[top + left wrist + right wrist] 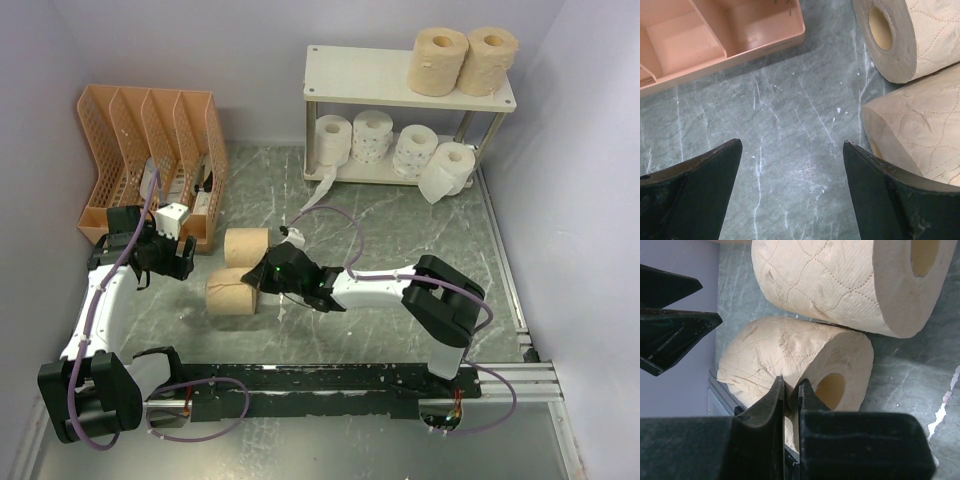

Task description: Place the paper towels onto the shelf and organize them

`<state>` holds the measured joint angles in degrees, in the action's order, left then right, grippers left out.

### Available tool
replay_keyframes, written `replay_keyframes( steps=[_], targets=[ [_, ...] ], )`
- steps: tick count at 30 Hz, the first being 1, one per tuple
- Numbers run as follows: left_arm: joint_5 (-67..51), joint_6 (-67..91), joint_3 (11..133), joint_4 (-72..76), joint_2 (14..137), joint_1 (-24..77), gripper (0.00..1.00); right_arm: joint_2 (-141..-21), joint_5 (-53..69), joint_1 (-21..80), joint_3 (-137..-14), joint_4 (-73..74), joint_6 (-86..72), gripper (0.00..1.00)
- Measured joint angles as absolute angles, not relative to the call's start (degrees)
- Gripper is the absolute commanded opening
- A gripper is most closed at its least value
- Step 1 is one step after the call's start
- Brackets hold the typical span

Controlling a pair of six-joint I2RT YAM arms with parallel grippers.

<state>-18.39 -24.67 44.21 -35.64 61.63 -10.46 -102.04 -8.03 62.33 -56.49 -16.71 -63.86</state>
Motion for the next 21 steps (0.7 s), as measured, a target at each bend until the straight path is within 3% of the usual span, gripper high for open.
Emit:
replay_keyframes(
  steps=[4,9,21],
  targets=[
    [-18.39,-24.67,44.21,-35.64,61.63,-10.46,0.94,-101.38,-7.49,62.37,-56.47,-16.25,-63.02,0.0],
    [-18.39,-24.67,44.21,-35.64,61.63,-10.46,0.94,-96.75,-11.49,62.72,-64.62,-1.58,-53.41,0.0],
    [-18.37,-24.67,44.21,-35.64,61.49,-10.46,0.94,-100.66,-38.24,62.46,-124.29,40.01,-17.34,0.0]
  ],
)
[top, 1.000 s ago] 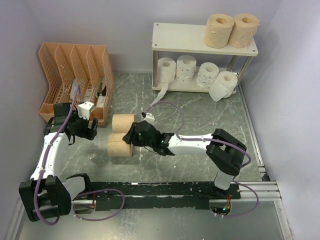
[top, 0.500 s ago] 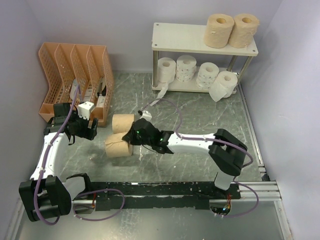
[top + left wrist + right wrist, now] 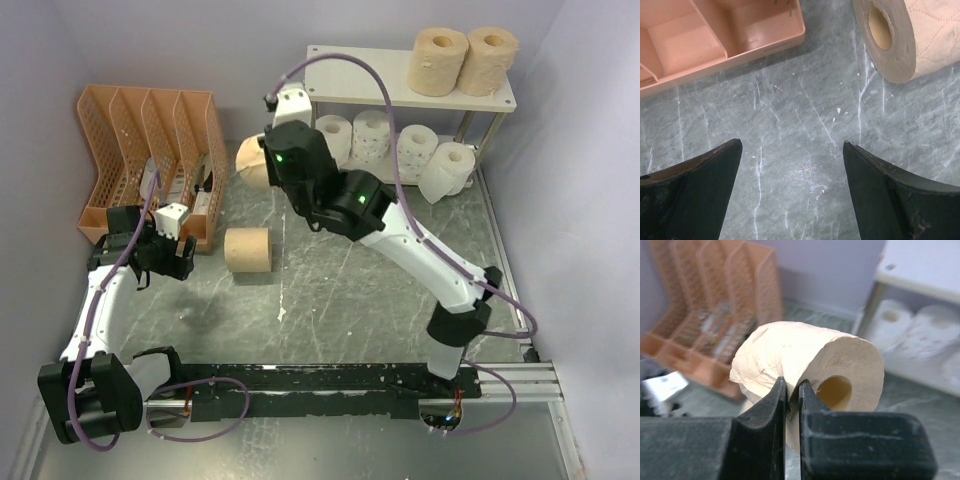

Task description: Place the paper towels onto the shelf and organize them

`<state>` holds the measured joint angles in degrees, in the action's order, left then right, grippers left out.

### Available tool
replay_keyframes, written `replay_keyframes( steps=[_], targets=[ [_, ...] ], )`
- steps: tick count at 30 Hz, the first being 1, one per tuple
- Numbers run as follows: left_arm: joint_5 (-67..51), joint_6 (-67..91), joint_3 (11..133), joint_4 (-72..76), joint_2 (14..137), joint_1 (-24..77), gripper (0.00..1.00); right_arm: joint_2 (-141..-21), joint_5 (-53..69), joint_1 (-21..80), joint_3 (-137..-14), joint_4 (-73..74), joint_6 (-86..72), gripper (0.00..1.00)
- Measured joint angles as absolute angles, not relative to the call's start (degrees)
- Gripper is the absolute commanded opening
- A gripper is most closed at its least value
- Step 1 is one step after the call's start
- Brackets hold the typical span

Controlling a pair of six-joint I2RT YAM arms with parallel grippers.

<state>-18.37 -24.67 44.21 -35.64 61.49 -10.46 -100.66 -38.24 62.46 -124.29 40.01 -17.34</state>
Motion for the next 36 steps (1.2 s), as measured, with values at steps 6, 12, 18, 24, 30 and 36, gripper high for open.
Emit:
replay_keyframes(
  steps=[6,12,18,24,30,36],
  targets=[
    [-18.33,-24.67,44.21,-35.64,60.8,-10.55,0.94,-108.18,-51.05,61.8,-133.08,43.38,2.9,0.0],
    [-17.78,-24.64,44.21,-35.62,60.97,-10.83,0.94,-105.14,-52.42,59.29,-115.81,25.19,28.99,0.0],
    [-17.54,-24.64,44.21,-35.59,60.95,-10.94,0.94,-108.73,-50.06,55.57,-132.55,18.33,42.74,0.0],
    [-17.5,-24.64,44.21,-35.57,60.95,-11.05,0.94,-108.84,-50.17,45.98,-141.32,8.95,50.04,0.0],
    [-17.26,-24.64,44.21,-35.57,60.95,-11.05,0.94,-111.5,-50.35,35.68,-140.97,9.43,47.44,0.0],
    [-16.84,-24.64,44.21,-35.57,60.97,-11.07,0.94,-115.5,-44.66,31.27,-140.99,15.42,39.57,0.0]
  ],
)
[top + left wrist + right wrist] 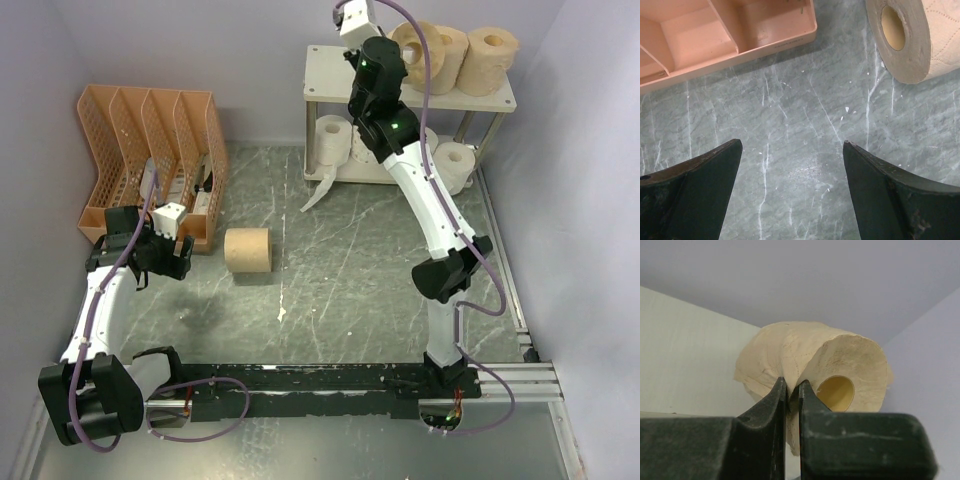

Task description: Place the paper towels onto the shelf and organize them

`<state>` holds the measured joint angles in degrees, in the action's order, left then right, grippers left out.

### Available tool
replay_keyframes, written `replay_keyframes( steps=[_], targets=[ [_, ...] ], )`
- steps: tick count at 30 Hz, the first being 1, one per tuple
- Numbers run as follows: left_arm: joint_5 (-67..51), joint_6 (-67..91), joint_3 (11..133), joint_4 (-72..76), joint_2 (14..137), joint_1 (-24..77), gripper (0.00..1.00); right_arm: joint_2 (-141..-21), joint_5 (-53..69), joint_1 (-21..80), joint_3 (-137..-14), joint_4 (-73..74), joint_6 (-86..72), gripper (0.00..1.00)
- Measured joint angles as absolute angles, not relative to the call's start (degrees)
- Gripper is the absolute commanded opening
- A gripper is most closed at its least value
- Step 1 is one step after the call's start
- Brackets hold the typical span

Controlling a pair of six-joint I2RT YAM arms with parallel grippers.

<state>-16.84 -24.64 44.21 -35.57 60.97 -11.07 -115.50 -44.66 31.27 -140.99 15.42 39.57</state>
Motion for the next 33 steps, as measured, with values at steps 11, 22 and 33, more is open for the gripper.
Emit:
replay_keyframes(
  steps=[11,22,33],
  targets=[
    [-16.6,-24.62,44.21,-35.53,62.02,-11.07,0.94,-115.92,-35.27,29.71,-141.38,19.9,30.63,0.0],
    [-16.45,-24.62,44.21,-35.46,62.78,-11.07,0.94,-117.8,-33.54,28.84,-141.4,21.43,28.21,0.24],
    [-15.97,-24.6,44.21,-35.46,63.57,-11.07,0.94,-117.8,-32.69,28.84,-141.4,16.1,28.36,0.4]
  ],
)
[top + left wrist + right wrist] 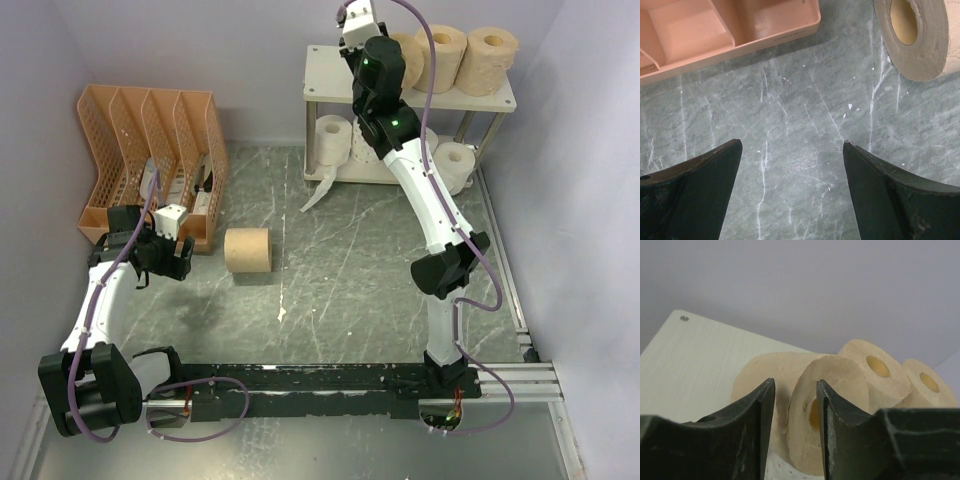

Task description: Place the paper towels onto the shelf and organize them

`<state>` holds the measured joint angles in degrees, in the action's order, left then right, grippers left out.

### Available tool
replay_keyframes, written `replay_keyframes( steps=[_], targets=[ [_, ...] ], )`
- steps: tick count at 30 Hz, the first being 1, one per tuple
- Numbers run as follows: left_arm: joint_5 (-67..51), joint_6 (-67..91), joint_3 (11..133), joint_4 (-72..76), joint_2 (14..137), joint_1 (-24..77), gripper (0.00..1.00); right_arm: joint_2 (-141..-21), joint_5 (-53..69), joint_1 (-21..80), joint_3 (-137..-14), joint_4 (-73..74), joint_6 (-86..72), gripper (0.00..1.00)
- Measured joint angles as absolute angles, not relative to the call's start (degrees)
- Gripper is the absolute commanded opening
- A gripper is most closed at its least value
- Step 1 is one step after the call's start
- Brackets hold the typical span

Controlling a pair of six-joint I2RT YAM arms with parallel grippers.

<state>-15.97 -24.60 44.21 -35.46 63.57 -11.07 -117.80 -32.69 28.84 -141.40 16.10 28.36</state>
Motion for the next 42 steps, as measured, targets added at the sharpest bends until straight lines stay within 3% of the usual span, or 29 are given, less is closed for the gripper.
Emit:
replay_keyframes(
  steps=[19,20,22,29,35,42],
  targets=[
    [-15.07,-24.18,44.21,-35.42,65.1,-11.05,0.94,-125.95,-21.96,23.99,-144.66,5.45,23.99,0.51],
    [-14.98,-24.14,44.21,-35.42,65.25,-11.05,0.94,-126.06,-20.69,23.51,-144.66,4.95,23.03,0.58],
    [-14.79,-24.01,44.21,-35.42,65.56,-11.05,0.94,-126.13,-17.58,22.41,-144.68,3.55,20.86,0.97],
    [-14.22,-23.94,44.21,-35.4,65.89,-11.05,0.94,-124.36,-7.57,21.06,-139.96,-7.27,14.92,1.0],
    [-13.37,-23.64,44.21,-35.4,66.17,-11.05,0.94,-108.36,-4.43,28.32,-118.37,-16.75,12.43,1.0],
    [-12.19,-23.57,44.21,-35.35,66.35,-11.05,0.94,-82.21,-5.89,53.78,-84.53,-27.64,9.1,1.0]
  ],
)
